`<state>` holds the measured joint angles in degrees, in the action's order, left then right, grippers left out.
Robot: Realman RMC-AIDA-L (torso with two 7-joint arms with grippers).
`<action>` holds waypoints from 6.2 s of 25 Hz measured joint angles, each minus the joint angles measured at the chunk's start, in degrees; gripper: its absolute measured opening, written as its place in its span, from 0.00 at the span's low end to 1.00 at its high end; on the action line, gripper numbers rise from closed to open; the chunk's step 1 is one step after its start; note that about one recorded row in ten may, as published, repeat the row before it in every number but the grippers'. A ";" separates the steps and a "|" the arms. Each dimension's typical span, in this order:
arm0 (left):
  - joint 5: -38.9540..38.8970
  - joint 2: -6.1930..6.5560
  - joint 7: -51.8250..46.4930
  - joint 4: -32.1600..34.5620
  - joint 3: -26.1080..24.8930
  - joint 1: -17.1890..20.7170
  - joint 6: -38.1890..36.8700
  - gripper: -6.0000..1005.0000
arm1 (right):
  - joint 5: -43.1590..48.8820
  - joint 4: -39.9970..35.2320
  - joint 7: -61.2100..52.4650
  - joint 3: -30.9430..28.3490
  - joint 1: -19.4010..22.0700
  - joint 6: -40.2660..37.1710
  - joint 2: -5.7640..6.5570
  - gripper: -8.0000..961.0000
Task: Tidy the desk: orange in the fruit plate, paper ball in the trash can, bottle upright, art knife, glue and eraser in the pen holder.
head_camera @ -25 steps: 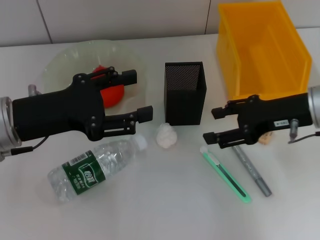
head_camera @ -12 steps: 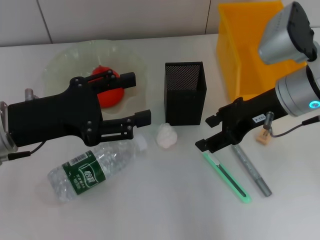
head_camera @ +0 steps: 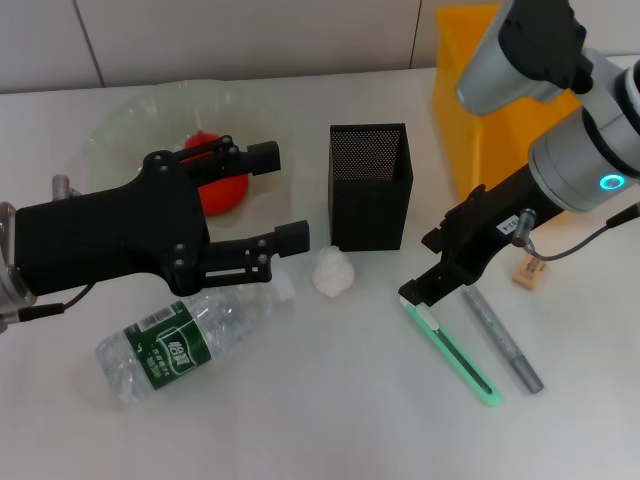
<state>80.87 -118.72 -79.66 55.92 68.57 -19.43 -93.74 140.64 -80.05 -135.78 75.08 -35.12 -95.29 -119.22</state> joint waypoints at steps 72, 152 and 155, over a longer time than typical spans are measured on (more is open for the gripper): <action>-0.72 0.25 -0.68 0.81 0.68 -0.87 -3.07 0.83 | -3.45 19.95 1.49 19.65 -6.54 28.10 -0.40 0.72; 4.59 0.59 4.32 0.85 -2.48 1.77 -3.68 0.82 | 1.57 -30.16 -8.17 16.05 19.79 12.64 -0.48 0.33; 4.64 0.53 4.33 0.85 -2.44 1.77 -3.69 0.82 | 1.57 -35.29 -8.70 14.20 21.31 11.44 -0.49 0.33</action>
<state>85.52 -118.19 -75.33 56.77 66.13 -17.66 -97.44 142.21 -115.35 -144.48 89.28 -13.81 -83.85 -119.71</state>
